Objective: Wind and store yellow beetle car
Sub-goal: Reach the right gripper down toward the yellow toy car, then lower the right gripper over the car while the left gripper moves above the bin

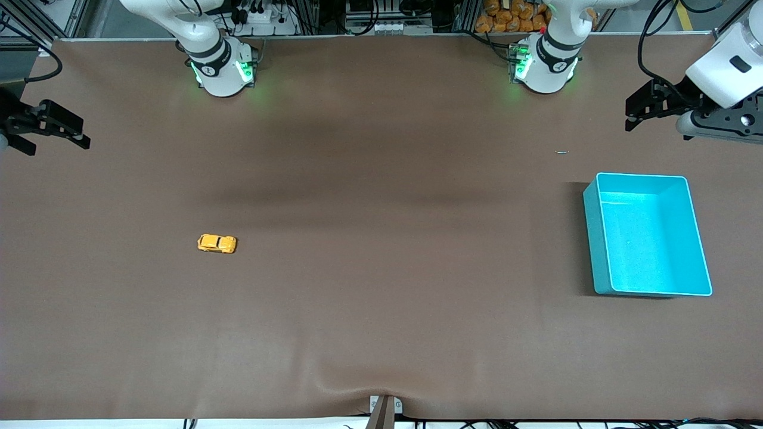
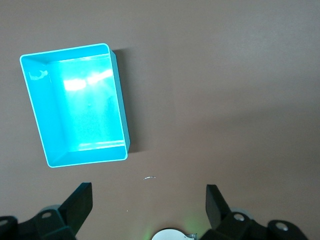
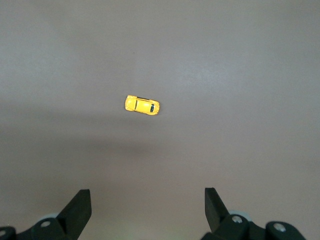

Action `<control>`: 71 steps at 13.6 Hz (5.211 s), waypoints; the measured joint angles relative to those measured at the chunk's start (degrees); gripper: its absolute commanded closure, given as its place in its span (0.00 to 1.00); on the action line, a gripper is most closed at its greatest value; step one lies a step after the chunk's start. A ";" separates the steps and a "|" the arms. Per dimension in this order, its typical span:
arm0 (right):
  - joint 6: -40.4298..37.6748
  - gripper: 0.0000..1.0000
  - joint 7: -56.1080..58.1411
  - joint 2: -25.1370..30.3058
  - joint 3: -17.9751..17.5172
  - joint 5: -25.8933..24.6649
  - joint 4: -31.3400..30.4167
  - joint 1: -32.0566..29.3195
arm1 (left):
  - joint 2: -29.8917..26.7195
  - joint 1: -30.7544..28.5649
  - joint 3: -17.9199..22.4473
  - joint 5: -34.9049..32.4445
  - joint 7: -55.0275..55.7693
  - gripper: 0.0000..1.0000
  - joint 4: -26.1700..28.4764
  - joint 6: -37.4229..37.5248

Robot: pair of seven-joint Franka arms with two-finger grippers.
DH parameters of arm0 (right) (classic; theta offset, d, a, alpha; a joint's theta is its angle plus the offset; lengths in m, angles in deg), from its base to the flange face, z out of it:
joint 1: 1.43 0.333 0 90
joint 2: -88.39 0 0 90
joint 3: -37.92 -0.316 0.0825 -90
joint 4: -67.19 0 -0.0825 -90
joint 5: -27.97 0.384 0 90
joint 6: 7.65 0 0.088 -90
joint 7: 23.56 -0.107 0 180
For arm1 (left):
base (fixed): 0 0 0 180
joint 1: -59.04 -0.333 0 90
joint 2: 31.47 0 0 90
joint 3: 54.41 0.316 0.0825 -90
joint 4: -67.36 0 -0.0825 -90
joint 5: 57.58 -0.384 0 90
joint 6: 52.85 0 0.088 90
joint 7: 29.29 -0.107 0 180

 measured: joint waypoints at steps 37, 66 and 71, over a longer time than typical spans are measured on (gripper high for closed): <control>56.67 0.11 64.68 -27.24 -3.13 -0.10 -29.58 3.93 | 0.82 -0.09 0.06 0.00 1.58 0.00 0.37 1.57; 56.80 0.71 76.24 -30.01 -2.57 -0.10 -28.94 3.88 | 9.14 0.68 -4.02 0.00 26.84 0.00 9.32 -11.82; 56.13 0.70 78.68 -30.24 -2.56 -0.10 -28.48 1.93 | 7.36 0.42 -3.92 0.02 29.43 0.00 13.71 -15.77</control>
